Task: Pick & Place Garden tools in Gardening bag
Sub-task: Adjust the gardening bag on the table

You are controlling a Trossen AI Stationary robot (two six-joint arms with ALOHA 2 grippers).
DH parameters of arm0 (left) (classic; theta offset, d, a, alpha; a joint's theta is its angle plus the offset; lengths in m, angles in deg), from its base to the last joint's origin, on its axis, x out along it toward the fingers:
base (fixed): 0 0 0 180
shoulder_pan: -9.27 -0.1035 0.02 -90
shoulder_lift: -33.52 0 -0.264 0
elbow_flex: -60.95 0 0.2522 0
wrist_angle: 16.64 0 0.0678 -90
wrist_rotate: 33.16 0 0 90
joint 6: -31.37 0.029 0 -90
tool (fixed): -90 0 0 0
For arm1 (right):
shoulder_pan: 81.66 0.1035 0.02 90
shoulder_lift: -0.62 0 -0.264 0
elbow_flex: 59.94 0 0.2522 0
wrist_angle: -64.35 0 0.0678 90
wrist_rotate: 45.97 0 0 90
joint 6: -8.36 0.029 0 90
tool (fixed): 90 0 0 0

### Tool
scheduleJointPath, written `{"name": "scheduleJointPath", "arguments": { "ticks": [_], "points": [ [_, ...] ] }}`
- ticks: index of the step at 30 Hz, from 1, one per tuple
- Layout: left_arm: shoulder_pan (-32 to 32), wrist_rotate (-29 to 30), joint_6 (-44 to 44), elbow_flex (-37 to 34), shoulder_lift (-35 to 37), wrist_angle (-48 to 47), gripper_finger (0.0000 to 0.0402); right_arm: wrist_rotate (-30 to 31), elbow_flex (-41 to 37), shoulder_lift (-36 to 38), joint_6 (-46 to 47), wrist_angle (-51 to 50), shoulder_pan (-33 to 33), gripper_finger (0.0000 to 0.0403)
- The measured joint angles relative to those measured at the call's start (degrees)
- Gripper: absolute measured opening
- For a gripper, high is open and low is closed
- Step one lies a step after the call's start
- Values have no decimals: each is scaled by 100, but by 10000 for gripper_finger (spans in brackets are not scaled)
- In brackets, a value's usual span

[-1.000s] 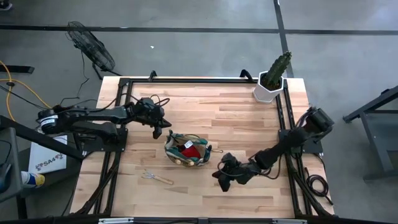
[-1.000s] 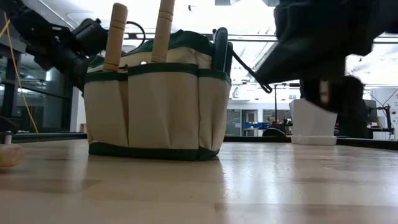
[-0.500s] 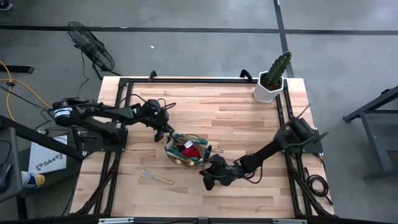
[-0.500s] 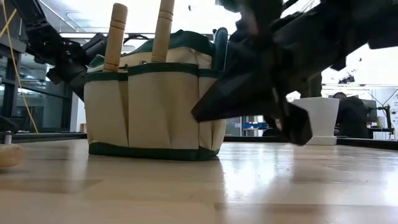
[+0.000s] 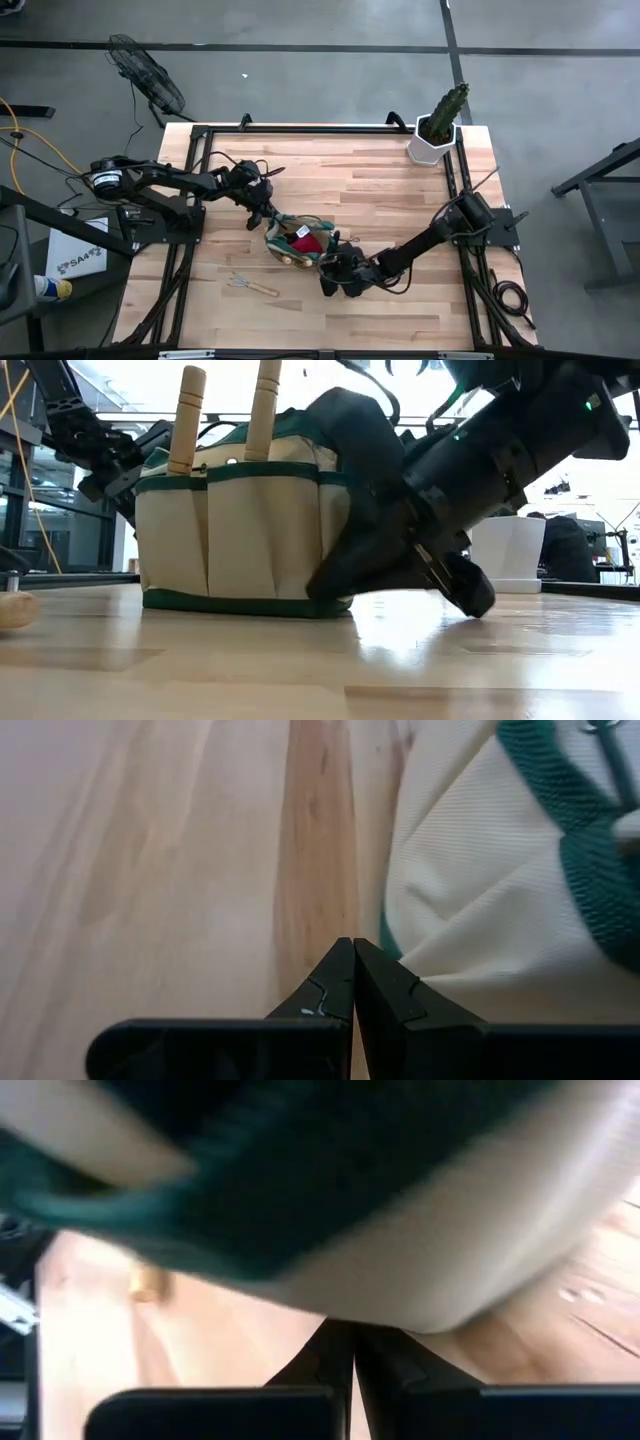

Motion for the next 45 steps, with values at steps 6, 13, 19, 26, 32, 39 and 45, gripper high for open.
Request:
{"name": "scheduleJointPath", "arguments": {
  "ticks": [6,13,19,26,32,39,45],
  "points": [
    [0,-509,-57,0,0,-15,0,68,7,15,311,-316,-18,4],
    [0,-974,-159,0,0,-98,0,83,15,37,812,-577,-169,4],
    [2,-1231,-166,4,0,-415,0,95,17,42,1233,-929,-251,4],
    [2,-1453,-260,4,0,-707,0,27,11,58,1301,-1040,-376,4],
    [87,-1657,-384,4,0,-866,0,-24,-3,171,1500,-1629,-491,4],
    [781,-1557,-484,5,0,-866,0,-137,0,177,1516,-1672,-649,4],
    [1512,-1021,-694,4,0,-679,0,-234,-4,175,1525,-1637,-837,4]
  ]
}}
